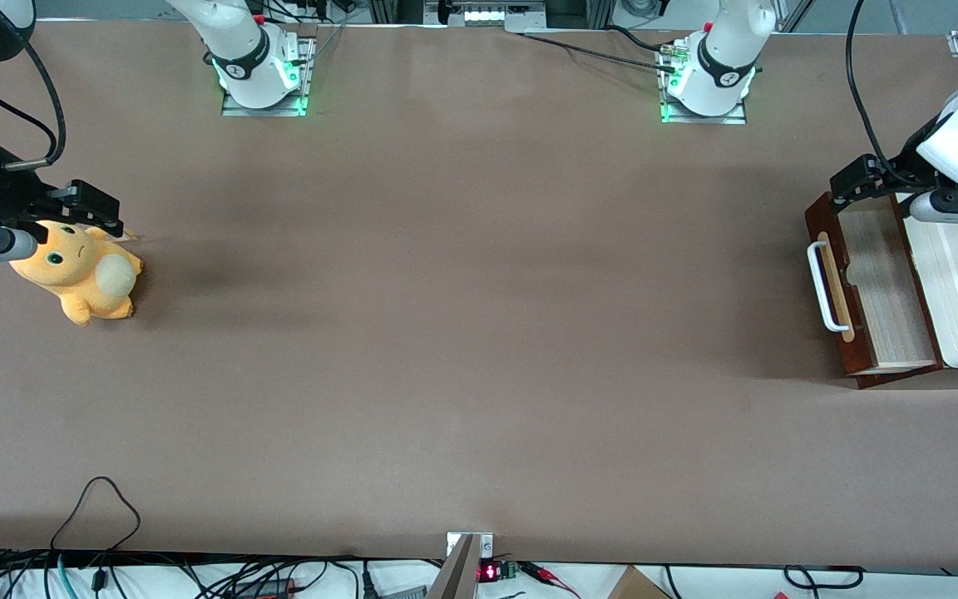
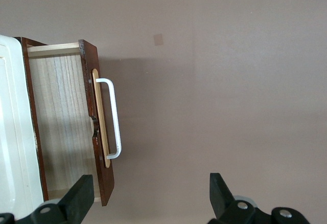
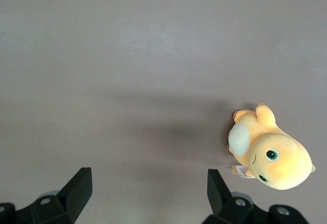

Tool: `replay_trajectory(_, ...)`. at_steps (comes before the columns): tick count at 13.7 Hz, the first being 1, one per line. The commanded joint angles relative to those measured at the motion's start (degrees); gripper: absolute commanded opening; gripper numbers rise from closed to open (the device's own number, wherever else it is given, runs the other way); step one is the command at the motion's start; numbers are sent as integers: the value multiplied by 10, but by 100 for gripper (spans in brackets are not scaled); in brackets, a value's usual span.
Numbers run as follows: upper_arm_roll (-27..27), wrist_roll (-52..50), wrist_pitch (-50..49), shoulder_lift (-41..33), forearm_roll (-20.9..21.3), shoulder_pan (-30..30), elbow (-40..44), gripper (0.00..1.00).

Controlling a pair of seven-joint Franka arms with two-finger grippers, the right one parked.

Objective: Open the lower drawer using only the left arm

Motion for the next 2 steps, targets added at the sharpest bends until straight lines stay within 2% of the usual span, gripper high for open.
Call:
replay_trajectory(1, 1, 15, -12, 0, -11, 1, 11, 100)
replay_trajectory(2, 1, 14, -13, 0, -11, 1, 14, 100)
